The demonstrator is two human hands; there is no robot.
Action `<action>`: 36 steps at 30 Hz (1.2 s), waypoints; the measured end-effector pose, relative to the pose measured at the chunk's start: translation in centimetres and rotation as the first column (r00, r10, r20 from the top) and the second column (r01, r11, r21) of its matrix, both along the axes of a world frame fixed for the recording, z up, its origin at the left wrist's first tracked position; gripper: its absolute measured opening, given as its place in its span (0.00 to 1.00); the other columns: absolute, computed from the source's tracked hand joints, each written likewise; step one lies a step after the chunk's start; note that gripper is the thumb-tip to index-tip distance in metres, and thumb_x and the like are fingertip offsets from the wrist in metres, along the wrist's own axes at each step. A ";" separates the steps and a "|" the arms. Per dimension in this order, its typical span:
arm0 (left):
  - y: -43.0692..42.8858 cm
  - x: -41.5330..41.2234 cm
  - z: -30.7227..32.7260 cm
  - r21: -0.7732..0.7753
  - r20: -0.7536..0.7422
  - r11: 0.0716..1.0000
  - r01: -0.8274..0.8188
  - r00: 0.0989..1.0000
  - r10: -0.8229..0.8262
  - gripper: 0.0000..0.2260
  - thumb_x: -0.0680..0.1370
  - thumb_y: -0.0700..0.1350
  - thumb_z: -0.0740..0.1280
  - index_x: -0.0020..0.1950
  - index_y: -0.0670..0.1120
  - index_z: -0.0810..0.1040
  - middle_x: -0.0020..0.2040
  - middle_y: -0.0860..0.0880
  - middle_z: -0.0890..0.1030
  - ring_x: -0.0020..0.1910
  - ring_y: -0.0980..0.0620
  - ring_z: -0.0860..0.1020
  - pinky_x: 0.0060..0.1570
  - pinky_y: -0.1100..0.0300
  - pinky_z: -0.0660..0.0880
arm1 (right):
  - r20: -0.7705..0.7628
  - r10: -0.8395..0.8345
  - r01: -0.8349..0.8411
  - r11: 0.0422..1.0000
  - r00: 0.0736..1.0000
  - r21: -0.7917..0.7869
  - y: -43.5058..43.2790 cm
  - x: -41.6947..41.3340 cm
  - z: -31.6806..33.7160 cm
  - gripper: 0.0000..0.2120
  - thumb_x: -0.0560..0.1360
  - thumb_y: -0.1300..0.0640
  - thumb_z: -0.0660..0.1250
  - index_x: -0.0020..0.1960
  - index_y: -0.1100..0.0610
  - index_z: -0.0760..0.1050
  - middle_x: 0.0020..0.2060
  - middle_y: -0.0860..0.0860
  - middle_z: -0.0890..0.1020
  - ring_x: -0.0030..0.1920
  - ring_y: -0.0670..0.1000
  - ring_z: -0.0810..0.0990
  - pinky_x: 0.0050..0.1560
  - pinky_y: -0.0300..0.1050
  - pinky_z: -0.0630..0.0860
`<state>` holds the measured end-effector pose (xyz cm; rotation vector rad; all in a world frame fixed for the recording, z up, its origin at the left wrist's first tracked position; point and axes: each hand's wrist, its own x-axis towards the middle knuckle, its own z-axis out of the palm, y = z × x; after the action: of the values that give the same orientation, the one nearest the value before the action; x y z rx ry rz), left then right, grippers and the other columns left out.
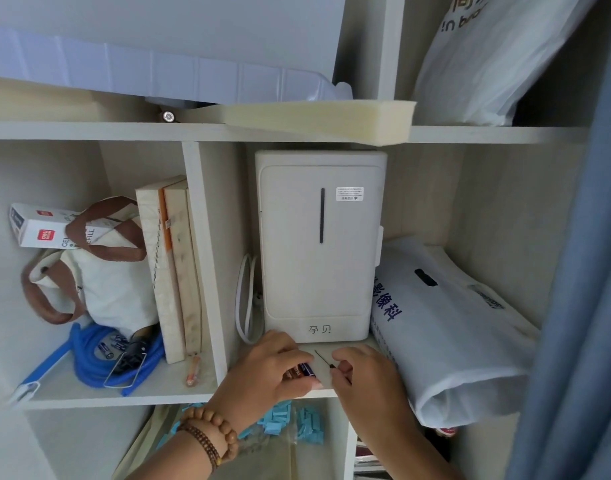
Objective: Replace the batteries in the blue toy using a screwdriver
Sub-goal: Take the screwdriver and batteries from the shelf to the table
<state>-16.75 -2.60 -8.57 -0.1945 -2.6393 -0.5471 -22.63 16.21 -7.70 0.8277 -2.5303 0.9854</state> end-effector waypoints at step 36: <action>-14.2 50.1 6.6 -0.084 -0.156 0.772 -0.631 0.773 0.615 0.20 0.72 0.62 0.71 0.56 0.49 0.84 0.48 0.54 0.77 0.51 0.60 0.73 0.57 0.69 0.69 | -0.046 0.701 -0.698 0.699 0.712 -0.156 -22.4 37.1 4.7 0.04 0.70 0.58 0.75 0.42 0.50 0.83 0.32 0.45 0.81 0.32 0.45 0.78 0.37 0.33 0.74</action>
<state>33.39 -16.76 -1.93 0.5878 -2.4113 -0.1222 14.43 -6.19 -3.02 1.8094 -2.0910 1.3841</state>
